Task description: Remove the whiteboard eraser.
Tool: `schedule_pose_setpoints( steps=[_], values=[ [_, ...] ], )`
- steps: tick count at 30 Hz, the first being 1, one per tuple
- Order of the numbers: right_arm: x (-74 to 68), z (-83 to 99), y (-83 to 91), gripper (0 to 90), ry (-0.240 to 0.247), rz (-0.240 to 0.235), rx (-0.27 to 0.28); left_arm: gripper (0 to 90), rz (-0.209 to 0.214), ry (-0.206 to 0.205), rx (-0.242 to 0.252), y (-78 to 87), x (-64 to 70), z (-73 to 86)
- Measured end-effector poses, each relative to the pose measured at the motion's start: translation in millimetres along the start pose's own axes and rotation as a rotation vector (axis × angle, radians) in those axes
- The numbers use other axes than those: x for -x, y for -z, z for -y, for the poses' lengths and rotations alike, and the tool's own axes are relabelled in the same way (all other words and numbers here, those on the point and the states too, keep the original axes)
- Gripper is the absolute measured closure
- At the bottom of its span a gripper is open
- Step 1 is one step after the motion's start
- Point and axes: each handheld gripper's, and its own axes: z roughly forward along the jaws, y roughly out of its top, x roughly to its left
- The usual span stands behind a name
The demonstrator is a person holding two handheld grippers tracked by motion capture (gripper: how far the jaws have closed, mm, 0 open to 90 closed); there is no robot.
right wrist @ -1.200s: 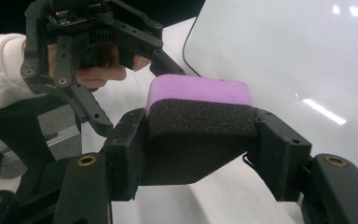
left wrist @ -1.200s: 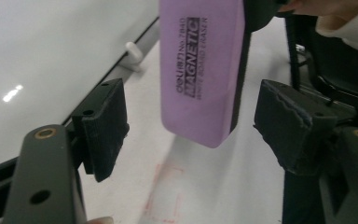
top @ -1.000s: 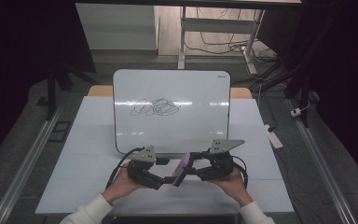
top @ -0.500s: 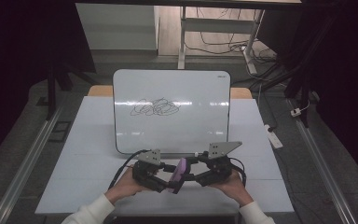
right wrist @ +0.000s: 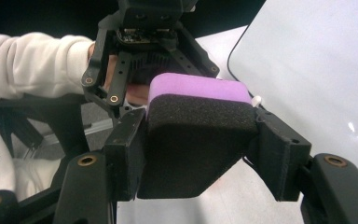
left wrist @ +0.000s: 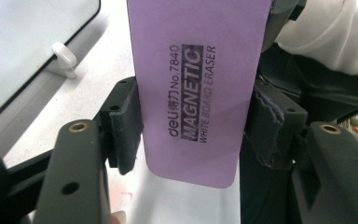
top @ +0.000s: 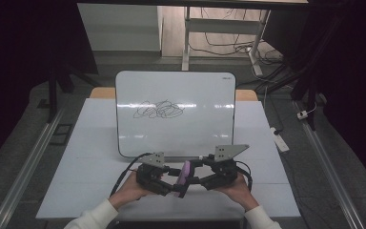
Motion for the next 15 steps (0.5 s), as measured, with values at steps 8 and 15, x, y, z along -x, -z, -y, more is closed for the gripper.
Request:
schedule_pose_setpoints(
  steps=[8,15],
  values=[
    [-1.4,0.2,-1.2,39.8,0.006,0.007,-0.004,39.8,0.009,0.008,-0.012,-2.5,-1.1,0.4],
    [-0.8,0.6,-2.1,38.7,-0.006,0.012,-0.011,41.3,0.0,0.017,-0.023,-0.7,-2.0,0.1]
  ],
)
